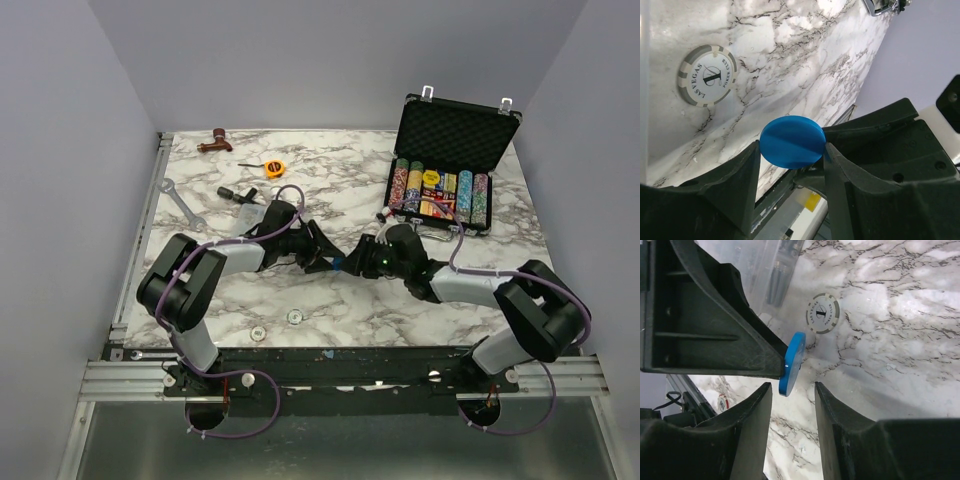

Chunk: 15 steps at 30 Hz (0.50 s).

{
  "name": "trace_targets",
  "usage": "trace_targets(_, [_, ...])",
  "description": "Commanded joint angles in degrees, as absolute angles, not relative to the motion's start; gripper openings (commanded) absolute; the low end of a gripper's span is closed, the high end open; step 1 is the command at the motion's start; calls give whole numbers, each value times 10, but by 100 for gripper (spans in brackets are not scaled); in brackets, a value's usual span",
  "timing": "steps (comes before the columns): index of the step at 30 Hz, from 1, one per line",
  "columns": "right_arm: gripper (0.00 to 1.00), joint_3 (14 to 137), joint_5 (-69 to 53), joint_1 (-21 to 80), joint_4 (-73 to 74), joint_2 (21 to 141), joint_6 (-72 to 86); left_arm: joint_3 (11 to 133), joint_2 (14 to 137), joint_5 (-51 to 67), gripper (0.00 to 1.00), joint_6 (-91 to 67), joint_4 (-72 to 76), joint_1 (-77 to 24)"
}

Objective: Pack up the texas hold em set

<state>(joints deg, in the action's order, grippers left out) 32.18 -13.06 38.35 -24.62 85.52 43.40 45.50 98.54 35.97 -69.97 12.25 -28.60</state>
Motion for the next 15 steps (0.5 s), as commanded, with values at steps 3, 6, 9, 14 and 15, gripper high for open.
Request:
trace_targets(3, [36,333,-100,394,-270,881,440,452,992,365,34,-714,144,-294])
trace_targets(6, [30,340,-94,396,-267,888,443,453,992,363,34,-714,142,-298])
trace_targets(9, [9,343,-88,397,-259,889,450,454,989,362,36,-711,143,-300])
trace_targets(14, [1,343,-7,397,-197,868,462,462,937,326,67,-661,92,-298])
trace_targets(15, [1,345,24,395,-178,857,456,468,919,309,73,-638,68,-296])
